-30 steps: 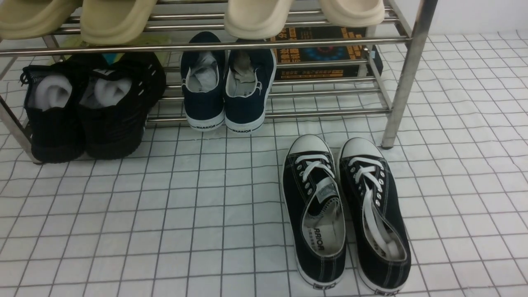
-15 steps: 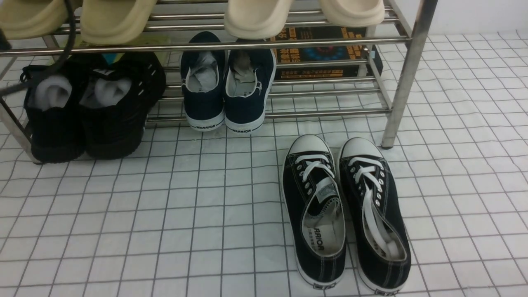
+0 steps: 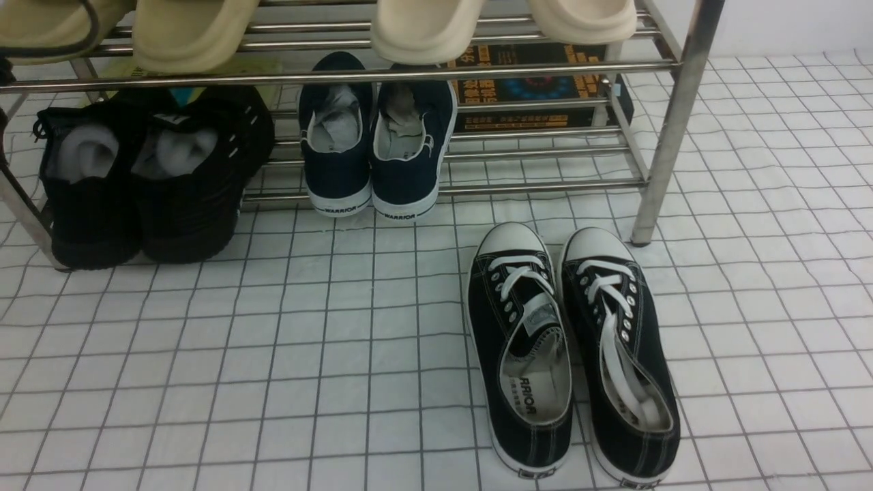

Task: Take the shoes off the shelf with your hand from the white checkered tablecloth.
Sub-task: 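Grasp the leftmost shoe on the bottom shelf of the shoe rack with the left gripper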

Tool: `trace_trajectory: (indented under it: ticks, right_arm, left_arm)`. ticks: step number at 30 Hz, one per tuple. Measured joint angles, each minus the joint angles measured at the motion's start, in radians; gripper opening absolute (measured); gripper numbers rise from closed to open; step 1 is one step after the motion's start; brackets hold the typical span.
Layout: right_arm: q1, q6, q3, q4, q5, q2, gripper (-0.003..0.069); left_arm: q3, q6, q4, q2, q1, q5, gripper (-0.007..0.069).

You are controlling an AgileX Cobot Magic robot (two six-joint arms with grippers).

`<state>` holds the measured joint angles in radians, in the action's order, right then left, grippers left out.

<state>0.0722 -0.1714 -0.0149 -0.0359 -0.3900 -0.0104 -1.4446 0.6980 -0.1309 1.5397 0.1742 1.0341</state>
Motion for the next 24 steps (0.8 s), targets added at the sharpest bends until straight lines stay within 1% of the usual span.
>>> trace_trajectory:
  ticks: [2,3,6,13,18,24]
  right_arm:
    - [0.0,0.0,0.0,0.0,0.0,0.0,0.0239]
    - [0.0,0.0,0.0,0.0,0.0,0.0,0.0239]
    - [0.0,0.0,0.0,0.0,0.0,0.0,0.0239]
    - [0.0,0.0,0.0,0.0,0.0,0.0,0.0239]
    - [0.0,0.0,0.0,0.0,0.0,0.0,0.0239]
    - [0.0,0.0,0.0,0.0,0.0,0.0,0.0239]
  left_arm:
    - [0.0,-0.035,0.03,0.015,0.005,-0.016,0.0554]
    - [0.0,-0.078,0.062,0.031,0.008,-0.049,0.0554]
    - [0.0,-0.115,0.085,0.052,0.008,-0.116,0.0554]
    - [-0.003,-0.127,0.079,0.103,0.009,-0.167,0.0554]
    - [-0.003,-0.127,0.079,0.168,0.009,-0.241,0.0554]
    - [-0.003,-0.128,0.076,0.21,0.009,-0.257,0.0543]
